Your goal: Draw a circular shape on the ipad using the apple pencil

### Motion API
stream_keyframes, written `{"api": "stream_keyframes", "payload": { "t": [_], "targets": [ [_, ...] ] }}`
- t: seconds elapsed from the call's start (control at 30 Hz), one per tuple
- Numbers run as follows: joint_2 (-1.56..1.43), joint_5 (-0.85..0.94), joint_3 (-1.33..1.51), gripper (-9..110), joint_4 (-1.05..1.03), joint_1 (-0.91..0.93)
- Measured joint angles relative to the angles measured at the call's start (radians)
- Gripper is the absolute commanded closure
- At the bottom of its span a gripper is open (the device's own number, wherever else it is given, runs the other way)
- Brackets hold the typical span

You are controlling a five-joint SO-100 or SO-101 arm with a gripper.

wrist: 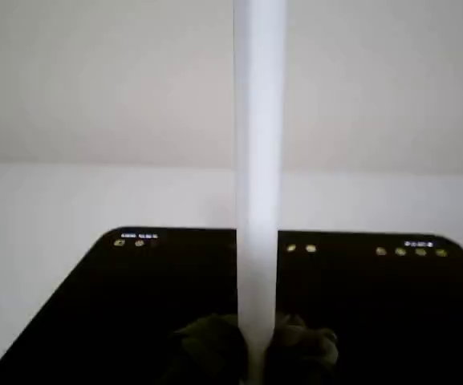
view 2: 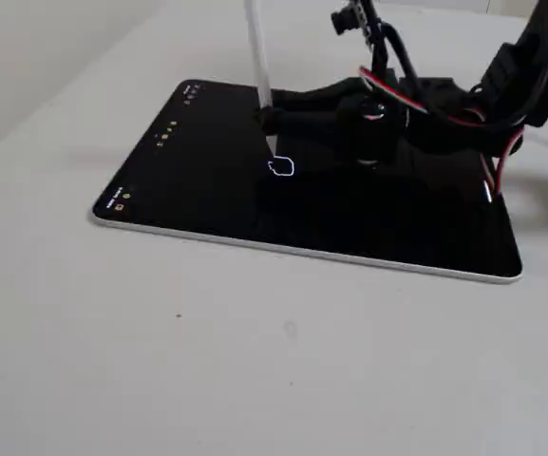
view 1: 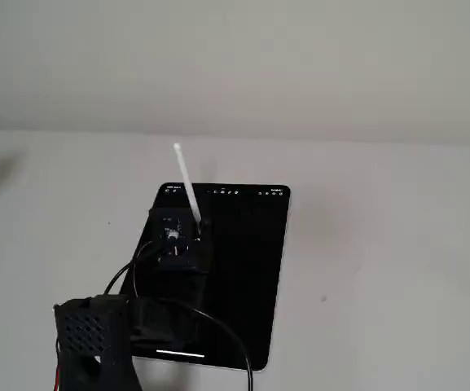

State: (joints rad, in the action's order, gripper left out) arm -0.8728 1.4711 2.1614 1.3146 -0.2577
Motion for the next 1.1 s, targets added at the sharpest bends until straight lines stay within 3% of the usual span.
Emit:
{"api": "stream_keyframes", "payload": {
  "t": [1.1],
  "targets": [
    [0.003, 0.026, 0.031, 102, 0.034, -0.080]
  ]
}}
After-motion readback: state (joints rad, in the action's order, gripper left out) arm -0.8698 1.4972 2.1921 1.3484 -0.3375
